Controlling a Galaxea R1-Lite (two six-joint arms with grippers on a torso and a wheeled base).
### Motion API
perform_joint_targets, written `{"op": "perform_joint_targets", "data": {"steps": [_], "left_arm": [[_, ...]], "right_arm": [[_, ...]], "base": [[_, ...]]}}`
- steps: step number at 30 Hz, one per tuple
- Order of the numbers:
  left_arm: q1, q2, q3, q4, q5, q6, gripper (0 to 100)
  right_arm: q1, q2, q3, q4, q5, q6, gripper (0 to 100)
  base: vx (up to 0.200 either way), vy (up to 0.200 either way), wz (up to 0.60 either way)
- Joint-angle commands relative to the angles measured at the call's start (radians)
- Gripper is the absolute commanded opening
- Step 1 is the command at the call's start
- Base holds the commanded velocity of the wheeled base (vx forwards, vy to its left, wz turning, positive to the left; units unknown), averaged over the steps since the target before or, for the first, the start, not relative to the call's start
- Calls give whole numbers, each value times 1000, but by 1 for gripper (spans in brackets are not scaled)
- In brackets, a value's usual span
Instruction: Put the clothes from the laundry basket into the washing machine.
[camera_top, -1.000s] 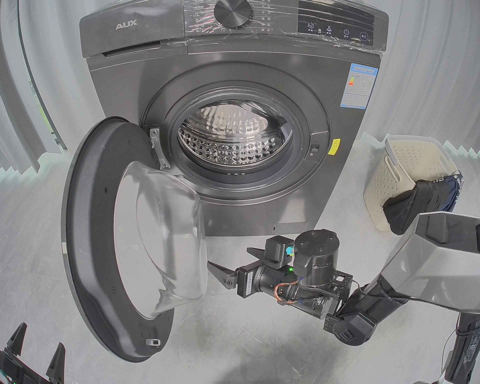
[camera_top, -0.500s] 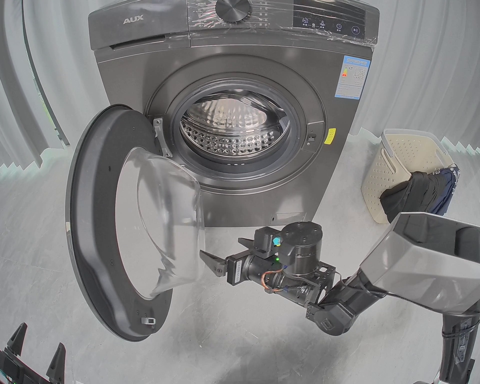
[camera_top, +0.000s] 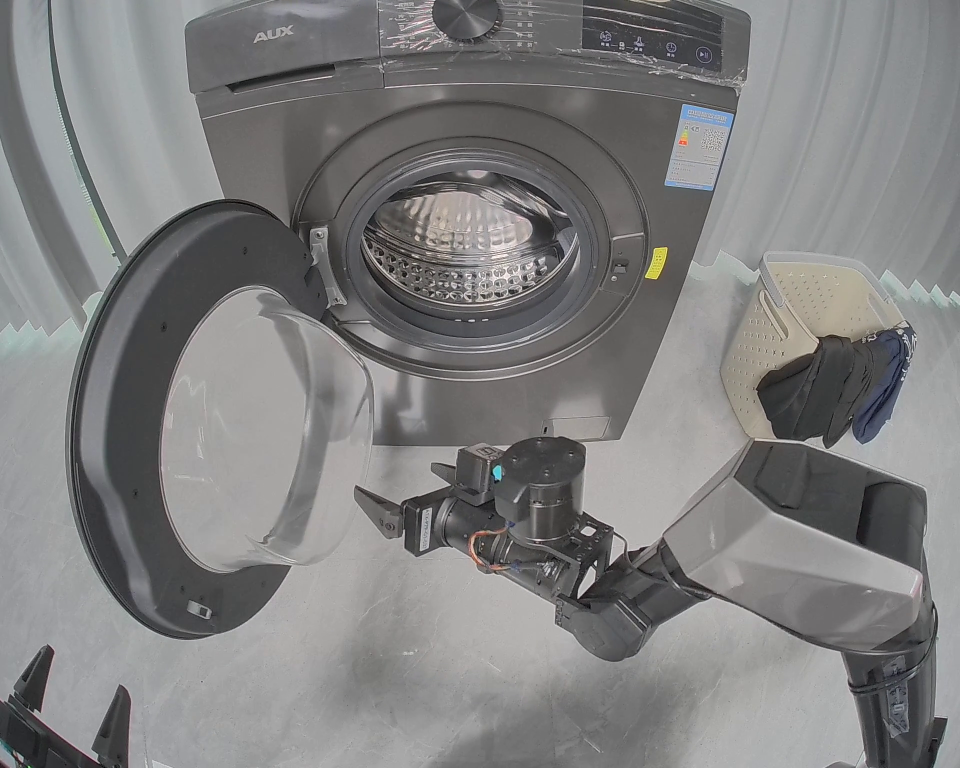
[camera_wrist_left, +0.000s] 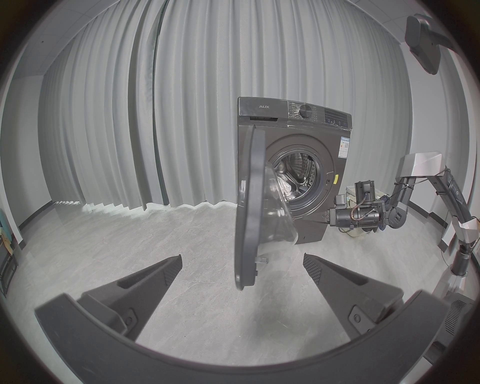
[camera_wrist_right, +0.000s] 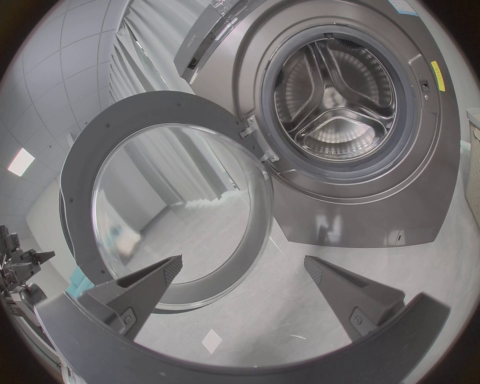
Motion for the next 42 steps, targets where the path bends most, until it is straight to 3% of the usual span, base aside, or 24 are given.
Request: {"op": "perform_joint_targets", "data": {"steps": [1, 7, 9, 20, 25, 31, 32, 33, 35, 41, 42], "left_arm": [[1, -18, 16, -1, 0, 0, 100], [1, -18, 16, 0, 0, 0, 100], [1, -18, 16, 0, 0, 0, 100], [1, -18, 16, 0, 0, 0, 100], [1, -18, 16, 0, 0, 0, 100], [1, -18, 16, 0, 0, 0, 100], [1, -18, 16, 0, 0, -2, 100], [1, -18, 16, 0, 0, -2, 100], [1, -18, 16, 0, -1, -2, 100], [1, -18, 15, 0, 0, -2, 100], [1, -18, 16, -1, 0, -2, 100]], "right_arm": [[-16, 20, -92, 66, 0, 3, 100], [-10, 87, -212, 176, -12, 7, 100], [3, 116, -264, 208, -37, 7, 100], [61, 268, -536, 268, -52, 18, 100], [55, 248, -530, 262, -72, 37, 100], [15, 95, -367, 251, -78, 38, 100], [-5, 34, -283, 242, -78, 35, 100], [-7, 26, -273, 239, -78, 35, 100], [-39, -104, -102, 199, -76, 27, 100], [-76, -431, 250, 104, -78, 20, 100], [-77, -448, 265, 102, -78, 17, 100]], "base": [[0, 0, 0], [0, 0, 0], [0, 0, 0], [0, 0, 0], [0, 0, 0], [0, 0, 0], [0, 0, 0], [0, 0, 0], [0, 0, 0], [0, 0, 0], [0, 0, 0]]}}
